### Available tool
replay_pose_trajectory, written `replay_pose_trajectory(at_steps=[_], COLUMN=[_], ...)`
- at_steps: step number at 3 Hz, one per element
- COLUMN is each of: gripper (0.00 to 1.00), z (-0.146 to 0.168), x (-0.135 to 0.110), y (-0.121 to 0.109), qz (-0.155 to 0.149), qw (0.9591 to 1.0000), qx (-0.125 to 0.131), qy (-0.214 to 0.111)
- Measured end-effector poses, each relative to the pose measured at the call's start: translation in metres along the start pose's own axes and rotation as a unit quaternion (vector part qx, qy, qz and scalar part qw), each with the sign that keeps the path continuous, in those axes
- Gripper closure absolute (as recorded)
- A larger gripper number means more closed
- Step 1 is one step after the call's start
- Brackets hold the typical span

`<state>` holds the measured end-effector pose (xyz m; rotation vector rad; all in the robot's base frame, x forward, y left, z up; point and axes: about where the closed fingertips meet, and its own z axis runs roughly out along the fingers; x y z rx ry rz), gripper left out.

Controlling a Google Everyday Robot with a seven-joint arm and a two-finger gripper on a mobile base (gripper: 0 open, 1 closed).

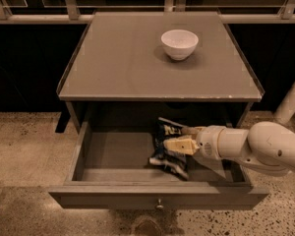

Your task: Place blue chip bag into top drawer

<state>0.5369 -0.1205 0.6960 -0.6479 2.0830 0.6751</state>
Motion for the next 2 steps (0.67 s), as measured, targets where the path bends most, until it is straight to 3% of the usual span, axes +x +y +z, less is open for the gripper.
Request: replay_pose_trajectory(at_steps=[1, 2], gripper=[0.00, 0.00], z=[0.0004, 0.0004], x=[0.0005, 0.0005], y=[-0.0001, -0.0001], qz=[0.001, 0.001], qw=[1.0000, 1.0000], qx=[0.000, 0.000], qy=[0.001, 0.001])
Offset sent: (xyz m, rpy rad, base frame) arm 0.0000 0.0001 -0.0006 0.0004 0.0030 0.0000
